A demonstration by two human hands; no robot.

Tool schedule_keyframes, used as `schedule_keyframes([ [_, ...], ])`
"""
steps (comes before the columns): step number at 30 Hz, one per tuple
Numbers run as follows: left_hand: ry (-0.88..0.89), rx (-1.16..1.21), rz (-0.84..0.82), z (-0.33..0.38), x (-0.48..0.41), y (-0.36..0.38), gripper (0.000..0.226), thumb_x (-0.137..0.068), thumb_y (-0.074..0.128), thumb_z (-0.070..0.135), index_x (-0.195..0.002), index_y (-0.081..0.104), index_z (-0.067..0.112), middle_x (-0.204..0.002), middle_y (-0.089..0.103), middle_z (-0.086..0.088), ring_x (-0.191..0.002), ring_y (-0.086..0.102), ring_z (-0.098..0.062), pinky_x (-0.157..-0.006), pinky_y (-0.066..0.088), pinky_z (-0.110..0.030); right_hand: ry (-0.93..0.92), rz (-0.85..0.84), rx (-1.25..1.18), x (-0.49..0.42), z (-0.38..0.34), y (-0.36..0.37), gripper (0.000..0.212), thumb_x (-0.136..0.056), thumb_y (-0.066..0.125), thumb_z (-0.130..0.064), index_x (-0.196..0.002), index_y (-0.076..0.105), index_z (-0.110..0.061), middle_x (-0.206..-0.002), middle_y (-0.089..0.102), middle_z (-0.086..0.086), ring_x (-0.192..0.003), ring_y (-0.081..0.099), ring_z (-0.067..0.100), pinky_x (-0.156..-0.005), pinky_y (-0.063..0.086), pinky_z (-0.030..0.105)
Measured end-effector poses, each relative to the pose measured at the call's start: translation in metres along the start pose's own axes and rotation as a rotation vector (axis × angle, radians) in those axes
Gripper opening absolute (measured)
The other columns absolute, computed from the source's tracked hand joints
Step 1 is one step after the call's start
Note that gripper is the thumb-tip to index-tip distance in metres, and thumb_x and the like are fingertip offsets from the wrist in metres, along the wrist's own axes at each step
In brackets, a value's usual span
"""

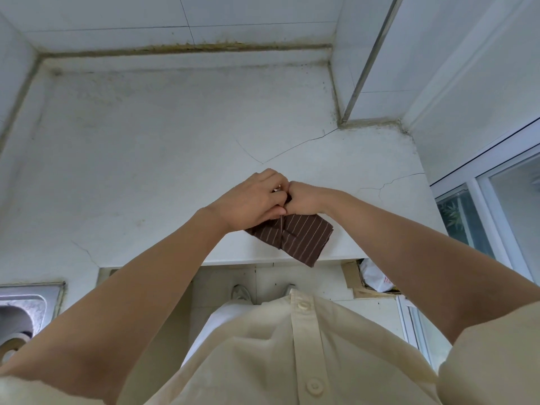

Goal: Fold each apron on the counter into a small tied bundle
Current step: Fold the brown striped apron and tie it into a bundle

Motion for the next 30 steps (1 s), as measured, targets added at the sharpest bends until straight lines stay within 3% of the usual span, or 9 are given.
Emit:
schedule_keyframes([
  [4,-0.162,0.079,-0.086,-0.016,0.01,0.016,0.049,-0.094,0.034,0.049,-0.085,0.064,0.011,-0.12,0.053,-0.012,-0.11,0.05,-0.026,-0.092,0.044,-0.04,-0.063,-0.093,-0.069,0.006,-0.006,0.006,0.019,-0.082,0.078,-0.029,-0.074,0.061,-0.028,-0.071,0.053,-0.013,-0.069,0.05,0.001,-0.064,0.035,0.015],
  [8,-0.162,0.091,-0.231,-0.015,0.01,0.028,0.056,-0.092,0.022,0.057,-0.088,0.06,0.017,-0.096,0.062,-0.003,-0.082,0.058,-0.02,-0.081,0.035,-0.031,-0.058,-0.181,0.016,0.002,-0.003,0.017,0.017,-0.079,0.081,-0.031,-0.079,0.066,-0.024,-0.076,0.058,-0.007,-0.075,0.055,0.009,-0.075,0.041,0.023],
  [11,-0.211,0.13,-0.199,-0.024,0.014,0.029,0.05,-0.096,0.028,0.056,-0.087,0.057,0.016,-0.072,0.056,0.001,-0.062,0.05,-0.017,-0.069,0.034,-0.03,-0.062,-0.082,0.058,-0.004,-0.002,0.013,0.029,-0.075,0.083,-0.033,-0.089,0.065,-0.015,-0.082,0.058,-0.001,-0.081,0.054,0.015,-0.076,0.041,0.03],
  [15,-0.362,0.207,-0.161,-0.04,0.022,0.028,0.029,-0.102,0.044,0.039,-0.084,0.054,0.017,-0.066,0.055,0.002,-0.059,0.047,-0.017,-0.06,0.029,-0.028,-0.07,0.054,0.035,-0.006,-0.006,-0.006,0.03,-0.081,0.074,-0.023,-0.108,0.061,-0.017,-0.107,0.06,-0.004,-0.101,0.056,0.014,-0.09,0.046,0.03],
  [18,-0.498,0.165,-0.06,-0.05,0.026,0.017,0.028,-0.102,0.043,0.037,-0.081,0.046,0.019,-0.068,0.052,0.003,-0.064,0.05,-0.021,-0.061,0.035,-0.033,-0.074,0.352,0.038,-0.001,-0.013,-0.035,0.015,-0.09,0.062,-0.022,-0.099,0.067,-0.011,-0.096,0.063,-0.003,-0.092,0.058,0.014,-0.084,0.047,0.029],
  [21,-0.699,0.035,0.054,-0.064,0.031,0.003,0.029,-0.103,0.039,0.037,-0.085,0.047,0.016,-0.072,0.054,0.001,-0.067,0.051,-0.024,-0.061,0.038,-0.034,-0.074,0.566,0.09,0.004,-0.025,-0.055,0.022,-0.092,0.062,-0.025,-0.088,0.068,-0.005,-0.086,0.068,0.004,-0.082,0.06,0.017,-0.078,0.048,0.031],
  [25,-0.99,-0.008,0.245,-0.08,0.046,-0.013,0.033,-0.104,0.036,0.036,-0.09,0.05,0.01,-0.077,0.054,-0.005,-0.068,0.049,-0.028,-0.06,0.033,-0.034,-0.054,0.496,-0.26,0.0,-0.032,-0.045,0.024,-0.095,0.058,-0.022,-0.086,0.072,-0.004,-0.064,0.064,-0.002,-0.063,0.057,0.009,-0.069,0.048,0.026],
  [28,-1.17,0.126,0.398,-0.088,0.061,-0.017,0.032,-0.105,0.035,0.035,-0.085,0.045,0.011,-0.075,0.056,-0.008,-0.068,0.049,-0.029,-0.061,0.033,-0.035,0.012,0.439,-0.556,-0.006,-0.025,-0.025,0.023,-0.096,0.06,-0.021,-0.089,0.072,-0.003,-0.062,0.06,-0.002,-0.057,0.05,0.006,-0.054,0.042,0.013],
  [30,-1.19,0.169,0.485,-0.087,0.064,-0.018,0.033,-0.105,0.034,0.034,-0.084,0.045,0.011,-0.075,0.056,-0.01,-0.066,0.049,-0.028,-0.061,0.035,-0.035,0.107,0.416,-0.696,-0.008,-0.017,-0.015,0.02,-0.095,0.062,-0.022,-0.087,0.069,-0.006,-0.065,0.056,0.0,-0.052,0.043,0.007,-0.042,0.033,0.011],
])
Point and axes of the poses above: each hand's wrist, its own x-axis away from the middle knuckle, its own y-axis out of the palm, z = x × y, the point moved 8 cm from there along -x, towards the middle knuckle
